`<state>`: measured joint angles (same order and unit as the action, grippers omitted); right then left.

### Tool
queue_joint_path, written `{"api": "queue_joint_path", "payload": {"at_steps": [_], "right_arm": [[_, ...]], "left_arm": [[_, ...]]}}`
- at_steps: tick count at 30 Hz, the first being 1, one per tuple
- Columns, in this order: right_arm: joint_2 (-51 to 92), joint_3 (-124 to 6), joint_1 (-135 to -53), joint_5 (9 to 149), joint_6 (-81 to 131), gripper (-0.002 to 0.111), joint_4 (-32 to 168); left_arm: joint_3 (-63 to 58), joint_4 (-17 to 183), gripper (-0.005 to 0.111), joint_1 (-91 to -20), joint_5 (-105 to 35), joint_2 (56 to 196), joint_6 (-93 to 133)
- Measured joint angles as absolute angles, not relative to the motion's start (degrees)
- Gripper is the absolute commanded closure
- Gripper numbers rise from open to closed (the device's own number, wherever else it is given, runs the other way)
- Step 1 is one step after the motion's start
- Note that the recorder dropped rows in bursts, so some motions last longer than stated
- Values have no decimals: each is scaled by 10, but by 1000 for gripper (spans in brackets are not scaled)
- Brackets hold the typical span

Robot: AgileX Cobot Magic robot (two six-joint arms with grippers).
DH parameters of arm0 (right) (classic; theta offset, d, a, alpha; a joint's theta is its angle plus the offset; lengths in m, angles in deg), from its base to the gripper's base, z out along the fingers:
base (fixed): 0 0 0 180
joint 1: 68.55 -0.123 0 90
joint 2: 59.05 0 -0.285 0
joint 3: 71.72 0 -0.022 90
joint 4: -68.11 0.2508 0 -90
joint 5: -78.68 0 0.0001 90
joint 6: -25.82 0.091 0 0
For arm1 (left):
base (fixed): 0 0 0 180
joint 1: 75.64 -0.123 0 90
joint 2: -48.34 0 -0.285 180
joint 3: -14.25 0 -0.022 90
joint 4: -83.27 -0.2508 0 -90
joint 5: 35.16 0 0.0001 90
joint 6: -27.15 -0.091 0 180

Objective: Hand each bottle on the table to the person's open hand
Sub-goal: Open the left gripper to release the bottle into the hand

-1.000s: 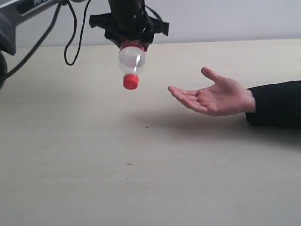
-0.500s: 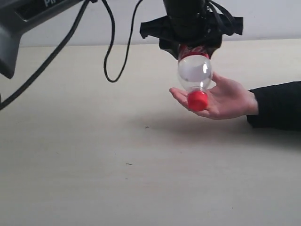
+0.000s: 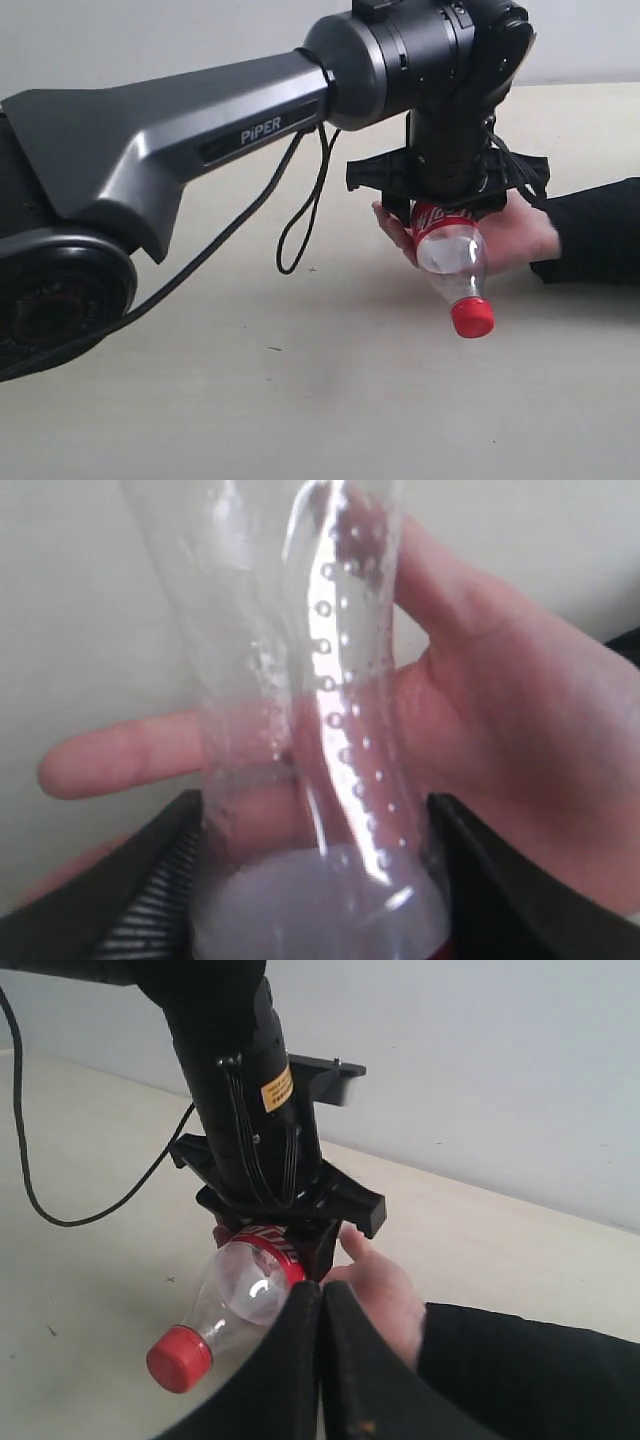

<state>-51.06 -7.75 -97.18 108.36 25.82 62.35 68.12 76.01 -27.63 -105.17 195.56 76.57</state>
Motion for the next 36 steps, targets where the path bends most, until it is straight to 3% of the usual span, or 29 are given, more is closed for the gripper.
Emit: {"api": "queue_joint_path", "payload": {"at_steps": [11, 14, 21, 27, 31, 36], "right_arm": [[-511, -78, -972, 1084, 258, 108, 624], [-511, -78, -972, 1084, 258, 108, 624], [-511, -78, -972, 1084, 258, 108, 624], [-511, -78, -972, 1084, 258, 108, 624], [-511, -78, -972, 1084, 258, 108, 624], [-511, -78, -972, 1084, 258, 108, 624]], "left_arm": [[681, 757, 103, -276, -1048, 1976, 768], [681, 757, 92, -276, -1046, 1978, 768], [681, 759, 54, -276, -1046, 1978, 751], [681, 766, 32, -276, -1048, 1978, 739], [681, 773, 23, -276, -1048, 1978, 726], [681, 775, 23, -275, -1048, 1978, 711]]}}
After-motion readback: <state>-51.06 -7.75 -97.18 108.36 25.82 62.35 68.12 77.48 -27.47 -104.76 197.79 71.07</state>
